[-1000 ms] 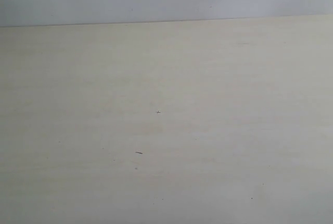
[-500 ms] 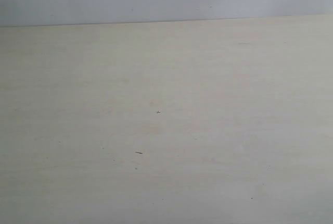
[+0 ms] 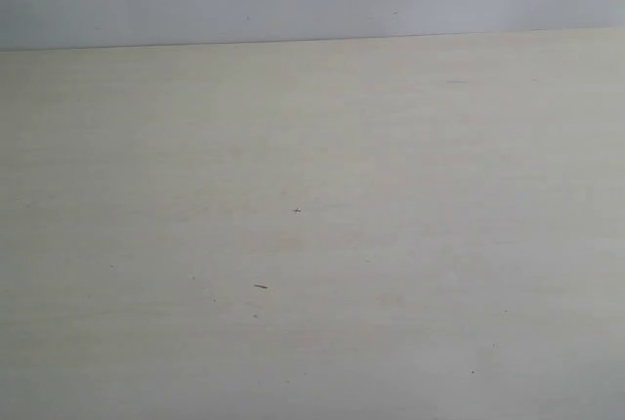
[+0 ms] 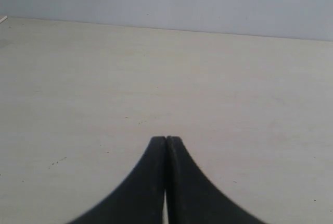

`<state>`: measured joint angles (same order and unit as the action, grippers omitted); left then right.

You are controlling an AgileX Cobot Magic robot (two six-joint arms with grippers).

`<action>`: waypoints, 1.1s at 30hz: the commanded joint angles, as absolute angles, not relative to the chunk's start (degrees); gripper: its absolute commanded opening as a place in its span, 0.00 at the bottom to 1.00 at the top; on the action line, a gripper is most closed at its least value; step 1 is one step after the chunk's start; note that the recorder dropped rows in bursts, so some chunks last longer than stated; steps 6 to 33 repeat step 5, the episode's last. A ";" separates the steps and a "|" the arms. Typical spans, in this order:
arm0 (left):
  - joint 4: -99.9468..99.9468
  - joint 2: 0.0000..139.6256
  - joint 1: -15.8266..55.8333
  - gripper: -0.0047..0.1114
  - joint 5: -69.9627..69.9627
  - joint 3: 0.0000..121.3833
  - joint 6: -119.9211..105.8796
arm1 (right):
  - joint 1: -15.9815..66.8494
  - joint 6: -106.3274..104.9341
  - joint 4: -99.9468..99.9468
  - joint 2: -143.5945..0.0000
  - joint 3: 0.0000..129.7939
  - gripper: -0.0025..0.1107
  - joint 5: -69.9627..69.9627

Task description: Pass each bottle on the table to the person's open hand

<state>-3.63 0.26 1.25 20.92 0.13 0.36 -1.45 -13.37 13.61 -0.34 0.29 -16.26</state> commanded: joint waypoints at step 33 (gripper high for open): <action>-3.45 0.00 1.12 0.04 20.40 0.00 0.00 | -1.80 -13.44 13.17 0.00 0.00 0.02 -16.22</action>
